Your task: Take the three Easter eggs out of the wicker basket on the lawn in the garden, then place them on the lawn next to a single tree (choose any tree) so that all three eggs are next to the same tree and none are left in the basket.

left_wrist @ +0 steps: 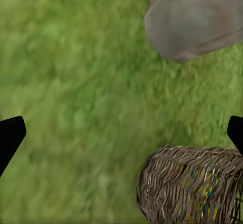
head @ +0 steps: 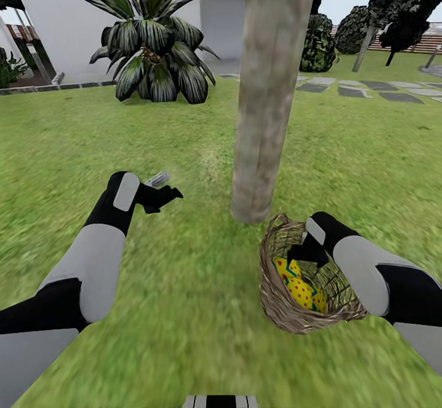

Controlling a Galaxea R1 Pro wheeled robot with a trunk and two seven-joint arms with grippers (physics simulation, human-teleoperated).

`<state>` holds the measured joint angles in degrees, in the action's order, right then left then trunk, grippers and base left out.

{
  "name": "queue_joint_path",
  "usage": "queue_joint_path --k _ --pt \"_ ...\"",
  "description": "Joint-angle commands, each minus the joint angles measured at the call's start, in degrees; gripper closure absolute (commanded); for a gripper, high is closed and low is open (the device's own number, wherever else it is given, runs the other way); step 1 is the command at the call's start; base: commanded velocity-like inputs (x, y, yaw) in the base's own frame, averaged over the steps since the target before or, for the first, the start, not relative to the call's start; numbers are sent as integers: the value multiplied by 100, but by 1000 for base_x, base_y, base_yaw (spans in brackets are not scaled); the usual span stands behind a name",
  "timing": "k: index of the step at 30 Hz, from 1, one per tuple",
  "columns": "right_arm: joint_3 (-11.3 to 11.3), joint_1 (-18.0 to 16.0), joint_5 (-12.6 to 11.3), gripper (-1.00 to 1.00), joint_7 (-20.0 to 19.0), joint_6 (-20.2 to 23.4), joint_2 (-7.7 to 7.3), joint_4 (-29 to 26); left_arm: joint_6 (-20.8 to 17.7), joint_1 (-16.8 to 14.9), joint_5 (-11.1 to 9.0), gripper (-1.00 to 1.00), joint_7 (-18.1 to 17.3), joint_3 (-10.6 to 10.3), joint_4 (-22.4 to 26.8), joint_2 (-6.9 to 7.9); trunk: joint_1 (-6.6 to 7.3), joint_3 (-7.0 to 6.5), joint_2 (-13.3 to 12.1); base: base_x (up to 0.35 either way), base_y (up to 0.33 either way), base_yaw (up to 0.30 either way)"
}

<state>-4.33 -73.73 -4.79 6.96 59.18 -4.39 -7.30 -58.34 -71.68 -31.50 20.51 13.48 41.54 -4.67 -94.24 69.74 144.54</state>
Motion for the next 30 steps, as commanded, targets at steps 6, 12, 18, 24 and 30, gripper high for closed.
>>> queue_joint_path --k 6,12,18,24,30 --pt "-42 -1 -40 -100 62 7 7 -15 -14 -4 -50 -100 59 23 7 -7 -12 116 9 0 0 0" --pt "-42 -1 -34 -100 59 -5 0 -17 -13 -3 -49 -100 58 15 20 -11 -27 249 17 0 0 0" --pt "-42 -1 -31 -100 60 -13 4 -17 -11 -3 -49 -100 58 14 18 -7 -43 382 25 0 0 0" --pt "-21 -1 -33 -100 59 -135 16 -17 -12 -4 -49 -100 59 14 12 -2 -50 448 29 0 0 0" --pt "-16 -1 -31 -100 65 -309 37 -14 -11 -4 -49 -100 59 14 7 1 -50 448 29 0 0 0"
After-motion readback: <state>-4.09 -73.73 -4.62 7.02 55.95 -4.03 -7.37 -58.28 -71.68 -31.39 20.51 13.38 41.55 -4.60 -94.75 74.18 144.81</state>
